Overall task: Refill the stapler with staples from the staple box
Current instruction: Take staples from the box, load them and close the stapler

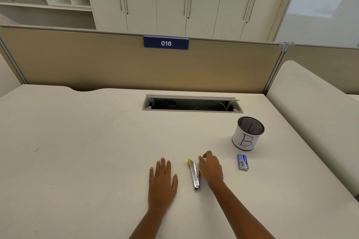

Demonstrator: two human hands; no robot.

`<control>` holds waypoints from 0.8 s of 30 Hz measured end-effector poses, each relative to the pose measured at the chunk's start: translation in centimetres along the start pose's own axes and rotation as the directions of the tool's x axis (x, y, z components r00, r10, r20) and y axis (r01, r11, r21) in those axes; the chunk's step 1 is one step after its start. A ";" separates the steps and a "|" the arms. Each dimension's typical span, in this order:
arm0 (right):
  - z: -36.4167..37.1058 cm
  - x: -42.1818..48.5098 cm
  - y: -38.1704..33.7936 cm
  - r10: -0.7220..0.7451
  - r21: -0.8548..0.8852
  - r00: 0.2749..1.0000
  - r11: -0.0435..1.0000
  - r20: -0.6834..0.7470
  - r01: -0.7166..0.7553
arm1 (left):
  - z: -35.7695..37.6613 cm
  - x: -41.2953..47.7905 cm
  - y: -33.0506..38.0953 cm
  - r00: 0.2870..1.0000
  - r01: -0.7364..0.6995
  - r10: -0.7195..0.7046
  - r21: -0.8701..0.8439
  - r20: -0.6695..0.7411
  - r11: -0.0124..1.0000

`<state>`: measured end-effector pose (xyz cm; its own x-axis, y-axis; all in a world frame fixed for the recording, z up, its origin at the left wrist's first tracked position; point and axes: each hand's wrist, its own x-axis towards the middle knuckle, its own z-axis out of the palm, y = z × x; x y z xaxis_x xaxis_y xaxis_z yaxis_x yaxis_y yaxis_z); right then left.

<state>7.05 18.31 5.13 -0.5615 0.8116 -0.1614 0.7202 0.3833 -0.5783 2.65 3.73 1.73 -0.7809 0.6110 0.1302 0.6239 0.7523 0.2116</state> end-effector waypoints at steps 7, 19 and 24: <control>-0.8 2.0 -0.5 -0.092 -0.036 0.996 0.995 -0.012 0.092 | 0.3 -0.1 -0.1 1.000 -0.010 0.010 0.002 -0.021 1.000; -0.4 3.9 -1.2 -0.094 -0.213 0.994 0.971 0.057 0.104 | 0.3 0.1 0.1 0.995 -0.047 0.047 0.007 -0.086 0.999; -0.9 4.5 -1.6 -0.095 -0.257 0.987 0.958 0.126 0.125 | 0.3 0.1 0.0 0.993 -0.060 0.061 0.016 -0.100 0.998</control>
<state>3.77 21.72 6.04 -0.6746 0.7090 -0.2053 0.7243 0.5822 -0.3693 2.58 3.91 1.49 -0.7403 0.6283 0.2391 0.6701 0.7181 0.1879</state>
